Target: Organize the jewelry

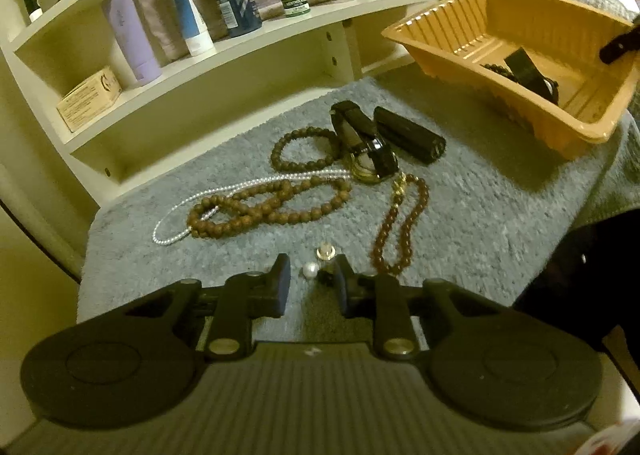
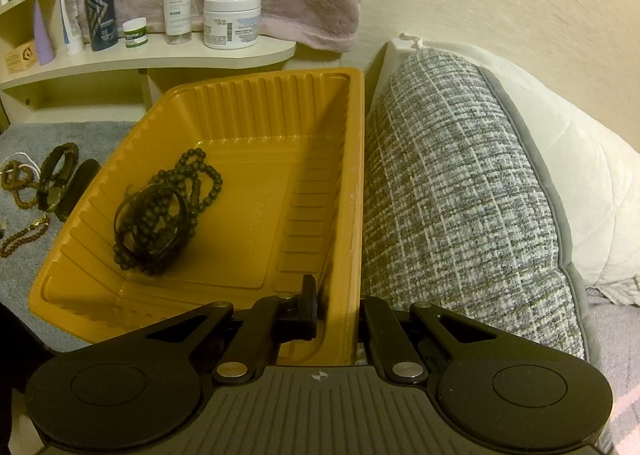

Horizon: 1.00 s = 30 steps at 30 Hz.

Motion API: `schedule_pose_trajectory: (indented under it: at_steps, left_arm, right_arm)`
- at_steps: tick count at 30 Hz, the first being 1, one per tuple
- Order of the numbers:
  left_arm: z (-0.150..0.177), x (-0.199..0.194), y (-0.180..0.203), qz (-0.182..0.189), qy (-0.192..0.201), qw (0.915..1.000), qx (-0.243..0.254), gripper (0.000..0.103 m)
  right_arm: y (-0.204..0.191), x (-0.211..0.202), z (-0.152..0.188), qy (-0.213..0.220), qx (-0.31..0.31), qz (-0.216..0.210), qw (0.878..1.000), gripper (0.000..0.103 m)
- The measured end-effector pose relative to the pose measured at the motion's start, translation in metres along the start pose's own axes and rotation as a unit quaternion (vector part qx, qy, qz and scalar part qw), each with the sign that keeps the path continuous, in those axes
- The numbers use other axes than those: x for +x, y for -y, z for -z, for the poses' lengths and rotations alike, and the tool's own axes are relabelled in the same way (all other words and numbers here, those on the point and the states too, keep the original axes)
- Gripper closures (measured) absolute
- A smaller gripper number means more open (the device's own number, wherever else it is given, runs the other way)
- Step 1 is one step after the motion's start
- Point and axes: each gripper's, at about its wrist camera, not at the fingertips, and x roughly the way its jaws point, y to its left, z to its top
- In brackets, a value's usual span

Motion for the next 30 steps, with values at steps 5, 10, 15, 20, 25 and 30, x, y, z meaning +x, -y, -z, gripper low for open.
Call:
schedule_pose_trajectory:
  at_steps: [5,10,15,20,25,30]
  left_arm:
    - [0.005,-0.002,-0.004,-0.004,0.0,1.0,-0.007,0.083]
    - [0.003,0.001,-0.003,0.003,-0.001,0.9999,-0.014,0.097]
    - [0.001,-0.001,-0.004,0.004,-0.004,0.9997,-0.023,0.098]
    - [-0.004,-0.007,-0.006,0.002,0.004,0.9996,-0.027,0.098]
    - [-0.016,-0.012,-0.004,0.006,0.019,0.9995,-0.025,0.098]
    - [-0.038,-0.017,0.007,0.029,0.043,0.9985,-0.018,0.098]
  right_arm:
    - [0.0,0.0,0.0,0.0,0.0,0.0,1.0,0.099]
    - [0.0,0.0,0.0,0.0,0.0,0.0,1.0,0.099]
    - [0.0,0.0,0.0,0.0,0.001,0.0,1.0,0.099]
    - [0.0,0.0,0.0,0.0,0.0,0.0,1.0,0.099]
    - [0.0,0.0,0.0,0.0,0.001,0.0,1.0,0.099]
    - [0.0,0.0,0.0,0.0,0.001,0.0,1.0,0.099]
